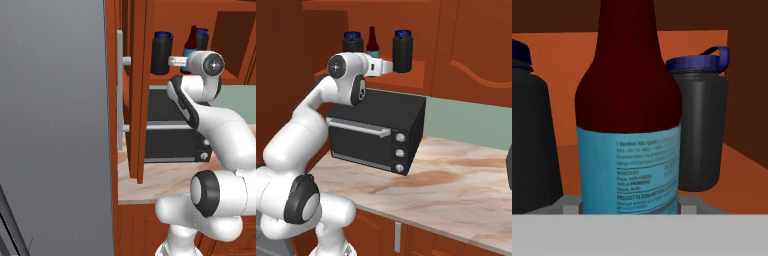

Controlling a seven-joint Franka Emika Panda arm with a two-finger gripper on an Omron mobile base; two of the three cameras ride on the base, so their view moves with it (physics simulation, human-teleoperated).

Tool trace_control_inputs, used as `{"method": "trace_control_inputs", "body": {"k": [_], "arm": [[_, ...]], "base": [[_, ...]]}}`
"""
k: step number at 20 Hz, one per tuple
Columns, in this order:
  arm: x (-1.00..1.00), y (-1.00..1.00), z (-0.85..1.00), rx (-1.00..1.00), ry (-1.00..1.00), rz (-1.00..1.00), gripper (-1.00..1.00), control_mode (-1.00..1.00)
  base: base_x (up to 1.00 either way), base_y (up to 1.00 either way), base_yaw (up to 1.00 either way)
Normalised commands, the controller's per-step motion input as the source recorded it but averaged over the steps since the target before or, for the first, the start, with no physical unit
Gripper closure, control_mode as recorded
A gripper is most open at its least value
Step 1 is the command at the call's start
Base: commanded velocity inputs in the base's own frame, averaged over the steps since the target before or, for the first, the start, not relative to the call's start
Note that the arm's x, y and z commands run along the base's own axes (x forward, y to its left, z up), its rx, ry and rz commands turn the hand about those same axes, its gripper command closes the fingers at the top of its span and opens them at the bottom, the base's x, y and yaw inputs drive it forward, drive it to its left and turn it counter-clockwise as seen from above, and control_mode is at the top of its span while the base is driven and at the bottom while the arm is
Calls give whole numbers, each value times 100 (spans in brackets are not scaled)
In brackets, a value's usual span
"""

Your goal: Pick the water bottle, water bottle, beer from the counter and place them in the open cabinet.

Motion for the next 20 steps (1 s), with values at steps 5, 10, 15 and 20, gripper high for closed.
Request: {"method": "trace_control_inputs", "body": {"k": [5, 10, 15, 20], "arm": [[23, -5, -12, 0, 0, 0, 100, -100], [19, -3, -16, 0, 0, 0, 100, -100], [22, -4, -9, 0, 0, 0, 100, -100], [26, -7, -5, 0, 0, 0, 100, -100]], "base": [[0, 0, 0], [0, 0, 0], [0, 0, 0], [0, 0, 0]]}}
